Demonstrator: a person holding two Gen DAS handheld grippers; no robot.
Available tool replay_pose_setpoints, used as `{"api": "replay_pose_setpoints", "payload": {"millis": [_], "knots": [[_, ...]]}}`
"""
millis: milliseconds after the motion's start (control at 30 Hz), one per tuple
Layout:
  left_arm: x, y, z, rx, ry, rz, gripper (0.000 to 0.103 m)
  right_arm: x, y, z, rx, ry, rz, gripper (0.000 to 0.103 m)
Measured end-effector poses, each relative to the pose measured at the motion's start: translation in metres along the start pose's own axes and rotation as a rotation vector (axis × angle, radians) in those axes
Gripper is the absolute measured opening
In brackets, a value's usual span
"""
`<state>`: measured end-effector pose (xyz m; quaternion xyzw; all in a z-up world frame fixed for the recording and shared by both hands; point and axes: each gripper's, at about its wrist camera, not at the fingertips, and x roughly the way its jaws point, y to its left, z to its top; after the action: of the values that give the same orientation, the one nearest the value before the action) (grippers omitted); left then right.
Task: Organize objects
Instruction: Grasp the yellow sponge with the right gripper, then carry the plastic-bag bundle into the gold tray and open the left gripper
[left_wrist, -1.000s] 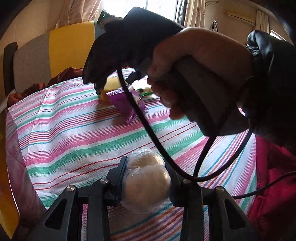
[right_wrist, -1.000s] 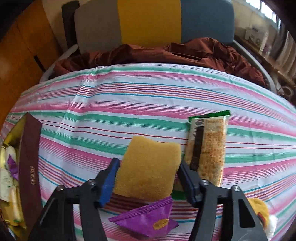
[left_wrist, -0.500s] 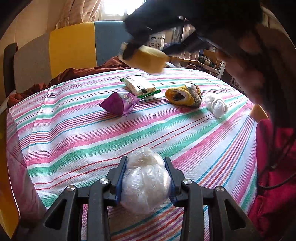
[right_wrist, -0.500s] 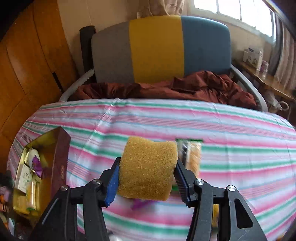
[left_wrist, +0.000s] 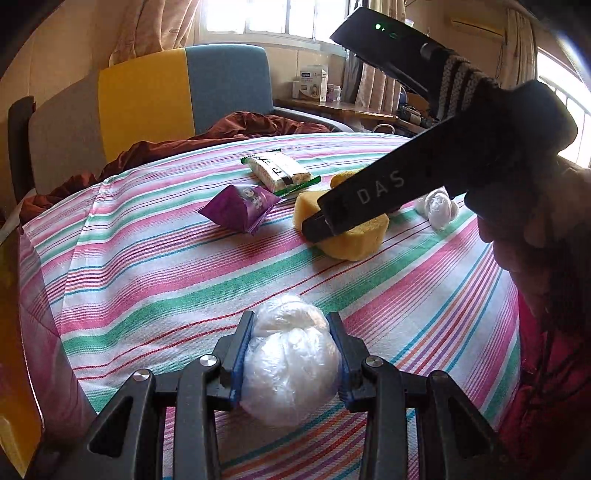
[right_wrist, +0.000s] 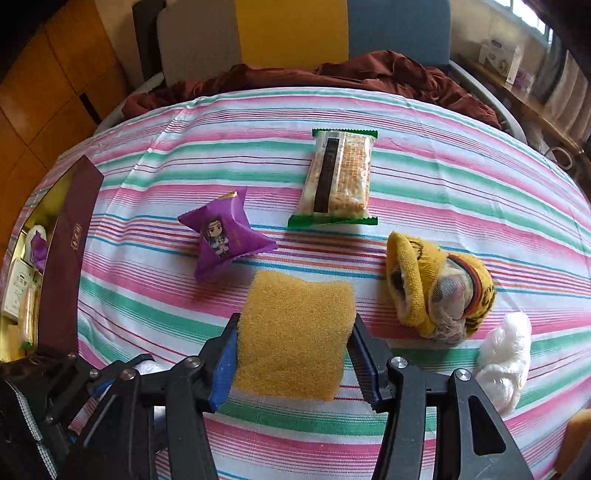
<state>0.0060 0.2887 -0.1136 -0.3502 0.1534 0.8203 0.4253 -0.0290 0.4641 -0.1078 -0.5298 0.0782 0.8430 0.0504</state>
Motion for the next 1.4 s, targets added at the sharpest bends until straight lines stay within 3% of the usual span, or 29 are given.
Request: {"api": "replay_pose_setpoints", "payload": {"millis": [267, 567, 733, 933, 1167, 1267, 1400], "knots": [[-0.005, 0.003, 0.006, -0.043, 0.044, -0.021, 0.037, 0.005, 0.004, 0.000, -0.027, 0.010, -0.020, 0.056], [-0.046, -0.009, 0.018, -0.032, -0.014, -0.075, 0.037, 0.008, 0.009, -0.001, -0.065, 0.010, -0.052, 0.056], [-0.071, 0.008, 0.021, -0.102, -0.036, -0.086, 0.037, 0.008, 0.010, -0.002, -0.080, 0.004, -0.064, 0.057], [-0.114, 0.080, 0.035, -0.307, -0.106, -0.022, 0.037, 0.007, 0.012, -0.004, -0.091, 0.001, -0.075, 0.057], [-0.117, 0.198, 0.023, -0.623, -0.081, 0.110, 0.037, 0.007, 0.015, -0.005, -0.103, 0.000, -0.085, 0.057], [-0.117, 0.225, 0.017, -0.653, -0.067, 0.179, 0.037, 0.008, 0.014, -0.004, -0.103, 0.001, -0.084, 0.057], [-0.109, 0.244, 0.016, -0.680, -0.042, 0.215, 0.037, 0.008, 0.015, -0.005, -0.108, 0.001, -0.087, 0.058]]}}
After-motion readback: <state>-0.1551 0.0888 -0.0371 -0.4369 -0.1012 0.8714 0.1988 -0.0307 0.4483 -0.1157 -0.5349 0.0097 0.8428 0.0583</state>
